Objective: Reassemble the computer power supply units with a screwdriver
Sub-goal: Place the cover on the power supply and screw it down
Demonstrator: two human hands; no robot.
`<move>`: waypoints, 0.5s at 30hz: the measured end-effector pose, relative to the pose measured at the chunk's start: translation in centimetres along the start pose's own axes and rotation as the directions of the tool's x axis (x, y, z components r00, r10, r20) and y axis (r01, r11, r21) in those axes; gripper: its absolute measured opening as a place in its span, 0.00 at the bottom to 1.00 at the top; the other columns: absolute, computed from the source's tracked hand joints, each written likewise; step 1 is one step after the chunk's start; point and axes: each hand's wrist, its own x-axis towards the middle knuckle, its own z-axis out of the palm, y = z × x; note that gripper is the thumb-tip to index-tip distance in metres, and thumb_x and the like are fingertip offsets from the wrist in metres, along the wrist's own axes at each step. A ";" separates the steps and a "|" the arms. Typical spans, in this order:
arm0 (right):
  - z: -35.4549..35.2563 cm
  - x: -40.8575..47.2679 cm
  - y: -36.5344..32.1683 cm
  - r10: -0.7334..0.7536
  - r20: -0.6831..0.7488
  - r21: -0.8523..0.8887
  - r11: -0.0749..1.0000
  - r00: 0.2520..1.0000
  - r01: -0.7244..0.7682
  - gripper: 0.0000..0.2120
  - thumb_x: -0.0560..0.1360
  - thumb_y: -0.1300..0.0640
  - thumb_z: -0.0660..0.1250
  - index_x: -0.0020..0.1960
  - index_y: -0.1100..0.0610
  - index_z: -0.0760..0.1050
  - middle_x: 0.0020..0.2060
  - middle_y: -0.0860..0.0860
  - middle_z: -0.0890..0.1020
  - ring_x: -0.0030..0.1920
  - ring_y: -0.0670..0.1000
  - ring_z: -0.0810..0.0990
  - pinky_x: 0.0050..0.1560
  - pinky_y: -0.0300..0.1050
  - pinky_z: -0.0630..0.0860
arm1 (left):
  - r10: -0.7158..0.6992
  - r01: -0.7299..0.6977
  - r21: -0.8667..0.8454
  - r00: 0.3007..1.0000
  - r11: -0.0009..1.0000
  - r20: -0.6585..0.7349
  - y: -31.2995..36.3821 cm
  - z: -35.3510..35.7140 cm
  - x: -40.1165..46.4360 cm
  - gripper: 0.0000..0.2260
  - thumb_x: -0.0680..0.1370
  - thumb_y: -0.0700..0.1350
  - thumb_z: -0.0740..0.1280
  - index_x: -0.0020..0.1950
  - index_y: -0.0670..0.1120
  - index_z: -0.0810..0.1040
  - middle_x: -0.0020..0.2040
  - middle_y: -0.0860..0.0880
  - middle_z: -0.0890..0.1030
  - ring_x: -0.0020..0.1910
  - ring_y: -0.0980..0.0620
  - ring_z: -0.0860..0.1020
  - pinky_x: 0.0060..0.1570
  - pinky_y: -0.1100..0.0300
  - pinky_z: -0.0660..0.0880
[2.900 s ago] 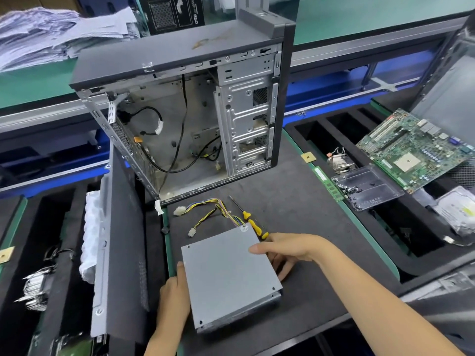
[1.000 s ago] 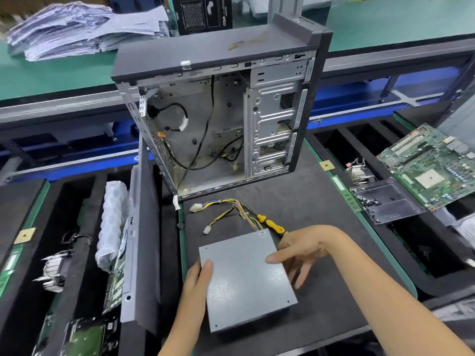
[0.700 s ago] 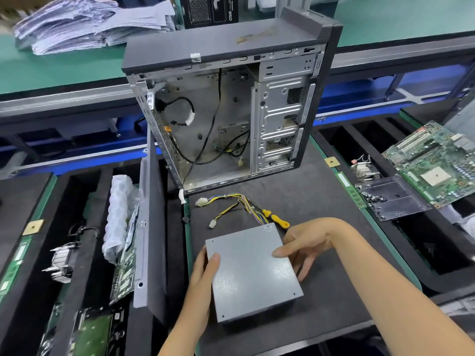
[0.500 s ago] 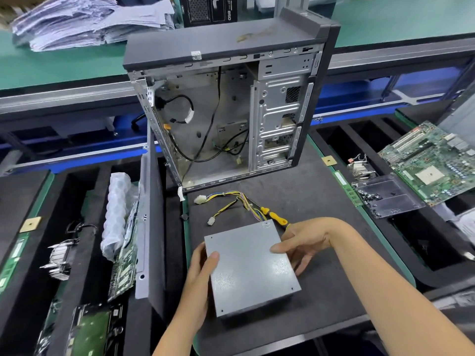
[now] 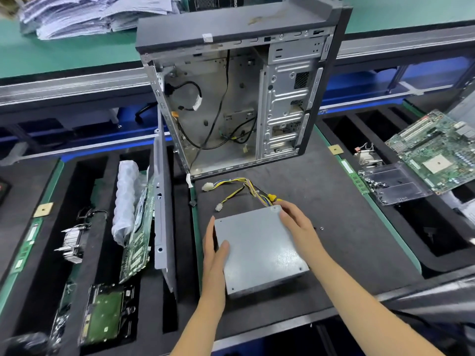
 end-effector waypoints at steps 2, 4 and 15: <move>0.1 -0.1 -0.1 0.020 0.006 0.034 0.999 1.000 -0.020 0.09 0.79 0.53 0.63 0.58 0.48 0.77 0.63 0.48 0.76 0.60 0.45 0.76 0.57 0.41 0.72 | 0.004 -0.004 -0.010 1.000 1.000 -0.012 -0.1 0.1 0.0 0.30 0.71 0.56 0.68 0.72 0.66 0.65 0.73 0.60 0.69 0.72 0.55 0.68 0.73 0.43 0.62; -0.1 -0.3 -0.6 0.018 0.046 0.071 0.997 0.999 -0.021 0.09 0.79 0.52 0.63 0.57 0.49 0.77 0.60 0.49 0.77 0.56 0.45 0.78 0.50 0.37 0.76 | 0.016 -0.016 -0.017 1.000 1.000 -0.005 -0.3 -0.1 -0.1 0.30 0.71 0.54 0.69 0.73 0.65 0.65 0.73 0.59 0.70 0.71 0.54 0.69 0.72 0.44 0.64; 0.2 -0.6 -0.6 -0.032 0.047 -0.012 0.999 0.998 0.033 0.08 0.80 0.53 0.61 0.57 0.47 0.75 0.51 0.44 0.81 0.49 0.42 0.79 0.45 0.33 0.75 | 0.027 -0.027 0.016 1.000 1.000 -0.013 0.4 -0.5 1.3 0.22 0.74 0.43 0.64 0.66 0.57 0.69 0.56 0.57 0.79 0.52 0.56 0.80 0.46 0.61 0.78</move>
